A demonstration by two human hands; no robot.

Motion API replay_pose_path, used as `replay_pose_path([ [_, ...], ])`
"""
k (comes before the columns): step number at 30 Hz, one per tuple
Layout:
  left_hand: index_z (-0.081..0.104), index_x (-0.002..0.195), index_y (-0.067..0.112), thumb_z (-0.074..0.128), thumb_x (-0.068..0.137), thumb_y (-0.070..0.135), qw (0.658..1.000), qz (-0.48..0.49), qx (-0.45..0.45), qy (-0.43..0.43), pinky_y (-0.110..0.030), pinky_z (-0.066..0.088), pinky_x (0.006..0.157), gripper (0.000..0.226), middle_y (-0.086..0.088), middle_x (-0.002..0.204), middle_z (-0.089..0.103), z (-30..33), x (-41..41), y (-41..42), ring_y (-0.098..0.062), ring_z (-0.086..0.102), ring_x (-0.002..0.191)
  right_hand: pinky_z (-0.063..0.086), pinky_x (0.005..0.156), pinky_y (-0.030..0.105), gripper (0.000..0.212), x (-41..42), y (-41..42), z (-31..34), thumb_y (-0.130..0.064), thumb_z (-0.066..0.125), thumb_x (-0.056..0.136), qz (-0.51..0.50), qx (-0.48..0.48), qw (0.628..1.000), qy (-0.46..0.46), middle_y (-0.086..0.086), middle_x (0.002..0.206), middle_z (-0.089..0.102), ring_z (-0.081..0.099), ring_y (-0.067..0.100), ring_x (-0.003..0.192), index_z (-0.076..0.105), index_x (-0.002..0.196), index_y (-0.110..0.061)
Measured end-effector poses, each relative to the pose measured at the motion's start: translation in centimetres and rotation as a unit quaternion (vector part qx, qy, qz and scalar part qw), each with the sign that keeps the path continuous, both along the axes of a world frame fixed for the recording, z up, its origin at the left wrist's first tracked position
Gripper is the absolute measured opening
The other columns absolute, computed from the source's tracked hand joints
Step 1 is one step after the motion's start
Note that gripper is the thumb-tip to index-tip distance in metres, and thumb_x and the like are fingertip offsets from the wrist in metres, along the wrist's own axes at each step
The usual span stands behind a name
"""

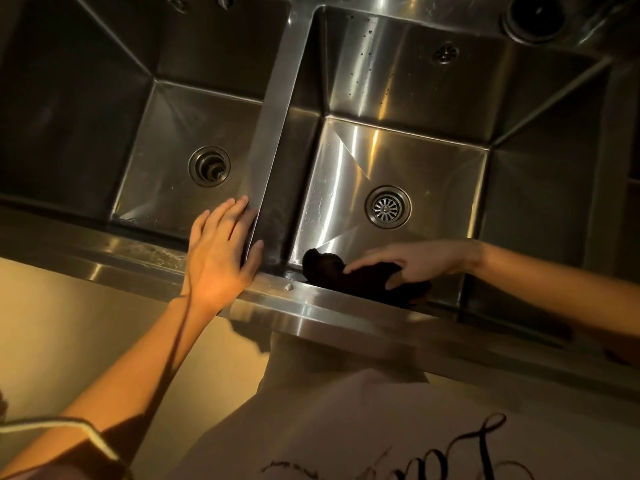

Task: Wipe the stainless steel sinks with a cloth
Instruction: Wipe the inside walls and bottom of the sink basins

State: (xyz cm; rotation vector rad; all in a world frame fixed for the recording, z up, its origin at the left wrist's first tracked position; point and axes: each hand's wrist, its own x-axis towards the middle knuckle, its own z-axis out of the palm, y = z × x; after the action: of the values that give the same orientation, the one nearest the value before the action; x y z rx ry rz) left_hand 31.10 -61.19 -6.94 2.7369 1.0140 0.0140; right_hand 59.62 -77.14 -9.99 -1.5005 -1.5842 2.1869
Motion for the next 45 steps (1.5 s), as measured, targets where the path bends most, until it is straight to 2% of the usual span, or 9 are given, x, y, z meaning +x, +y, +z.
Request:
replay_pose_path([
  [6,0.058,0.129,0.008,0.04,0.093,0.036,0.998,-0.052,0.014,0.008,-0.047,0.022,0.114,0.049,-0.01,0.141,0.05,0.4,1.3,-1.0,-0.024,0.038,0.136,0.035,0.11,0.031,0.069,-1.0,0.0,-7.3,0.01,0.047,0.087,0.006,-0.064,0.994,-0.09,-0.001,0.147,0.042,0.042,0.014,0.128,0.038,0.145,-0.026],
  [14,0.067,0.116,0.009,0.041,0.094,0.031,0.992,-0.126,0.003,0.01,-0.053,0.024,0.111,0.042,-0.01,0.13,0.061,0.0,4.9,-4.2,-0.028,0.049,0.129,0.037,0.108,0.032,0.071,-1.5,0.0,-9.8,0.01,0.046,0.086,0.004,-0.069,0.99,-0.123,0.004,0.151,0.035,0.038,0.024,0.133,0.037,0.146,-0.026],
  [19,0.066,0.116,0.013,0.04,0.095,0.032,0.991,-0.131,-0.015,0.026,-0.053,0.022,0.113,0.039,-0.006,0.13,0.061,0.0,7.0,-5.1,-0.025,0.047,0.131,0.037,0.11,0.034,0.069,0.9,-1.6,-4.2,0.008,0.055,0.085,0.002,-0.018,0.998,-0.065,-0.002,0.144,0.042,0.041,0.018,0.13,0.042,0.143,-0.029],
  [24,0.066,0.115,0.014,0.034,0.095,0.035,0.99,-0.133,-0.043,0.031,-0.047,0.023,0.11,0.043,-0.006,0.127,0.062,-0.5,9.1,-6.5,-0.025,0.05,0.127,0.033,0.107,0.016,0.069,3.6,-5.1,2.6,0.001,0.057,0.087,-0.007,0.01,1.0,-0.016,-0.025,0.13,0.043,0.042,-0.001,0.126,0.042,0.139,-0.043],
  [27,0.066,0.113,0.014,0.035,0.095,0.034,0.988,-0.142,-0.05,0.036,-0.047,0.025,0.109,0.041,-0.006,0.126,0.062,-1.1,9.6,-7.2,-0.026,0.052,0.124,0.03,0.103,0.004,0.069,4.1,-6.2,2.6,0.003,0.057,0.087,-0.035,0.002,0.999,-0.011,-0.026,0.132,0.044,0.042,-0.008,0.122,0.043,0.139,-0.039],
  [29,0.065,0.115,0.014,0.035,0.095,0.034,0.987,-0.141,-0.054,0.05,-0.048,0.025,0.11,0.041,-0.006,0.128,0.061,-1.4,9.6,-7.3,-0.025,0.05,0.126,0.033,0.106,0.011,0.069,3.9,-5.9,0.4,0.004,0.056,0.087,-0.04,-0.022,0.999,-0.022,-0.019,0.137,0.043,0.04,0.001,0.127,0.043,0.139,-0.039],
  [33,0.065,0.118,0.014,0.028,0.095,0.038,0.989,-0.11,-0.081,0.058,-0.047,0.023,0.111,0.049,-0.006,0.13,0.06,-1.6,9.5,-7.0,-0.023,0.048,0.128,0.038,0.11,0.046,0.07,3.3,-4.8,-5.5,0.006,0.054,0.087,-0.03,-0.096,0.993,-0.065,-0.001,0.146,0.039,0.041,0.026,0.131,0.041,0.14,-0.039],
  [41,0.067,0.114,0.009,0.033,0.094,0.032,0.991,-0.103,-0.075,0.03,-0.041,0.031,0.104,0.045,-0.009,0.121,0.064,-1.5,9.7,-7.2,-0.027,0.055,0.119,0.034,0.107,0.033,0.072,2.8,-4.4,-11.6,0.011,0.054,0.082,0.011,-0.134,0.977,-0.164,0.005,0.15,0.035,0.036,0.025,0.133,0.039,0.144,-0.022],
  [45,0.067,0.112,0.009,0.036,0.095,0.03,0.991,-0.112,-0.068,0.022,-0.036,0.029,0.102,0.042,-0.009,0.117,0.066,-1.2,9.6,-7.3,-0.027,0.056,0.115,0.045,0.104,0.041,0.069,2.9,-4.7,-10.2,0.013,0.046,0.083,0.015,-0.129,0.979,-0.157,0.008,0.148,0.035,0.042,0.03,0.128,0.039,0.142,-0.023],
])
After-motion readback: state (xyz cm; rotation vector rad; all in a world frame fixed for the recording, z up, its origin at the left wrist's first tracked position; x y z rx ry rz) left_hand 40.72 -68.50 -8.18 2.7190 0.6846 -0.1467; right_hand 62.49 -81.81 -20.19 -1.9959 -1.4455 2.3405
